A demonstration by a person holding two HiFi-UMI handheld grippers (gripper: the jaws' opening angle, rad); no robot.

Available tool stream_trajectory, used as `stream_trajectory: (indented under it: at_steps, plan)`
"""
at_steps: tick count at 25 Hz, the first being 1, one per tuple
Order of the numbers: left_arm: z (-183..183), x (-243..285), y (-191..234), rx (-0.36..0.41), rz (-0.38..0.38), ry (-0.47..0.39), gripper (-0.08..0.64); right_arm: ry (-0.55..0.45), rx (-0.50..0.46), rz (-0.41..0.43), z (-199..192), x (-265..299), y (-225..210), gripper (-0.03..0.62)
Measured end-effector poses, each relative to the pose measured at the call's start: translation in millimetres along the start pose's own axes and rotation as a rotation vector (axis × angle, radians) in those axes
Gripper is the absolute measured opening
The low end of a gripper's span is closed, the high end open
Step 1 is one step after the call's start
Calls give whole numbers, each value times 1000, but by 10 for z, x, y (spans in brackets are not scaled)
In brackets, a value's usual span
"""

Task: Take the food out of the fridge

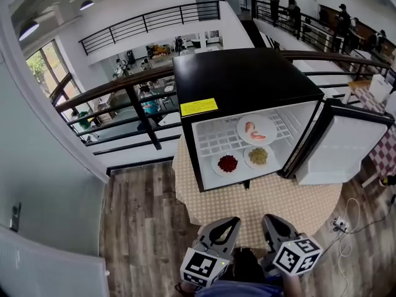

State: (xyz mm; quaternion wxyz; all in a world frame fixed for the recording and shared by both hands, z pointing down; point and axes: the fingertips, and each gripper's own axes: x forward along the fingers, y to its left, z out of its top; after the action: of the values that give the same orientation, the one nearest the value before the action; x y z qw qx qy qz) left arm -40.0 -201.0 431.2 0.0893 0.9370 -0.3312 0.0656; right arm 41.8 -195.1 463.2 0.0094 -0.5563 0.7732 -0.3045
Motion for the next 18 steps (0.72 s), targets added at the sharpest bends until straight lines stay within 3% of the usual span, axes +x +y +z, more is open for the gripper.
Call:
stream_trajectory:
  at_steps: [11, 18]
  plan:
    - [163, 601, 158, -2, 50, -6, 17, 6, 52, 86, 475, 417, -439, 25]
    - [180, 882, 240, -13, 80, 4, 17, -14, 178, 182, 793, 698, -630, 25]
